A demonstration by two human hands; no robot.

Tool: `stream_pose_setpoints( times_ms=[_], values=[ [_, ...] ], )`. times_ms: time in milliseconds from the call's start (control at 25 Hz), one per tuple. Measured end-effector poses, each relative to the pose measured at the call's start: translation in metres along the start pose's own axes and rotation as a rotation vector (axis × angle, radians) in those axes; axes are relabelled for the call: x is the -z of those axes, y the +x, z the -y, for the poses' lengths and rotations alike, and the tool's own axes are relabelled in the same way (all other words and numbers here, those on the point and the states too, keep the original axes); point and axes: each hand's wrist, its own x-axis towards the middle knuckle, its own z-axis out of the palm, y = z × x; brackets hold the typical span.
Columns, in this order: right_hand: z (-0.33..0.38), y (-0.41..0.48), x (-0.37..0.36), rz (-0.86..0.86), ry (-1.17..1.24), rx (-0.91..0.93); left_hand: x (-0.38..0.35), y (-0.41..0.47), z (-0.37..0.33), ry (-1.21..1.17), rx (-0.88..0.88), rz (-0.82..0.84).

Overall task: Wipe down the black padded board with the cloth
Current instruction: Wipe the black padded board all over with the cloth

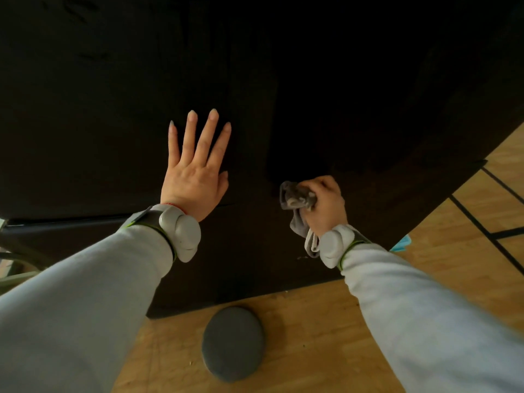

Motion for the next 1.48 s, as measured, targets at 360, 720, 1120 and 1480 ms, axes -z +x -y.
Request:
stream_pose_setpoints(
  times_ms=[360, 720, 1120, 1480],
  values=[
    [-0.028, 0.022, 0.073, -0.542, 0.135, -0.632, -0.002, 0.005, -0.023, -0.004, 0.115, 0.014],
    [-0.032, 0.054, 0.07, -0.243, 0.116, -0.755, -0.006, 0.008, -0.02, 0.034, 0.119, 0.059],
    [0.04, 0.011, 0.01, 0.25, 0.068, -0.222, 0.009, 0.002, -0.017, 0.023, 0.08, 0.101],
    [0.062, 0.011, 0.01, -0.052, 0.039, -0.308, 0.034, -0.007, 0.012, 0.06, -0.031, 0.161]
  ],
)
